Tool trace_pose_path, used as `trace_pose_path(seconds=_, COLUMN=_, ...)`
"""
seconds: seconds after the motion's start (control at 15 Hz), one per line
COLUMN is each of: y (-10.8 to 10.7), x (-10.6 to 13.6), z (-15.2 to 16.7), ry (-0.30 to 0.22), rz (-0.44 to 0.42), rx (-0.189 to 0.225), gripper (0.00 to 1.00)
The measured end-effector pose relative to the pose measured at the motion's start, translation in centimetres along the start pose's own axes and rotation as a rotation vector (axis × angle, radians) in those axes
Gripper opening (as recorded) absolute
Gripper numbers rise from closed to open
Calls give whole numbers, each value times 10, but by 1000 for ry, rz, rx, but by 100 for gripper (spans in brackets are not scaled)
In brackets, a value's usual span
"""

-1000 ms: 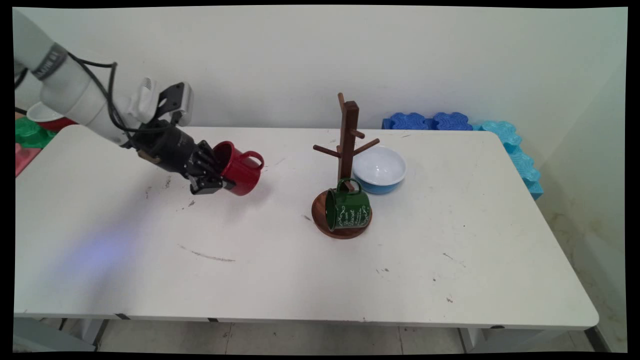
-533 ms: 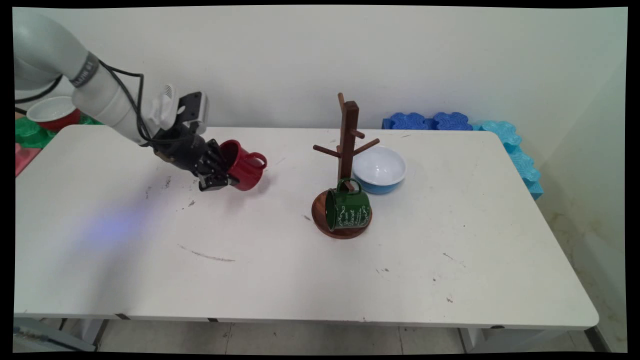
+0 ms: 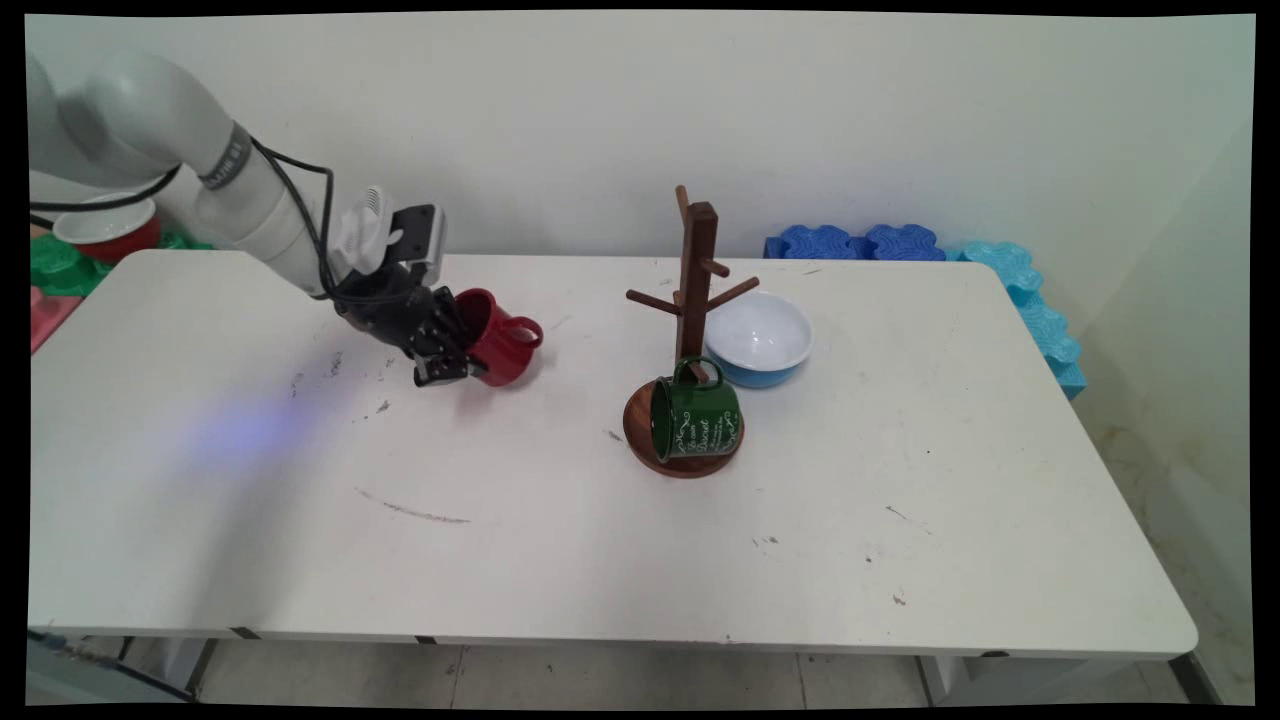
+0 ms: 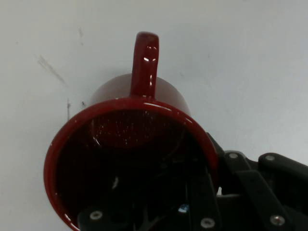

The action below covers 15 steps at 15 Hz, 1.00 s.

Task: Place the picked object on the table

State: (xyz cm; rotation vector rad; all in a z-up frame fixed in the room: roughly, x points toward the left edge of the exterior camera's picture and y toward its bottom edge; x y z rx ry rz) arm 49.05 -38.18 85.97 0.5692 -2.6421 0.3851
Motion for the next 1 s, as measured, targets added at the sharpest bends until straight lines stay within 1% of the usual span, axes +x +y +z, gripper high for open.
trace_pose_path(seconds=0.47, y=-8, x=4, z=16, ry=-19, rz=20, rx=-8, gripper=0)
trace_pose_path(seconds=0.53, y=-9, x=5, z=18, ry=-21, rz=23, rx=-9, gripper=100)
trace_pose_path(seconds=1.0, y=-17, x=9, z=27, ry=-24, rz=41, rx=-7, gripper=100)
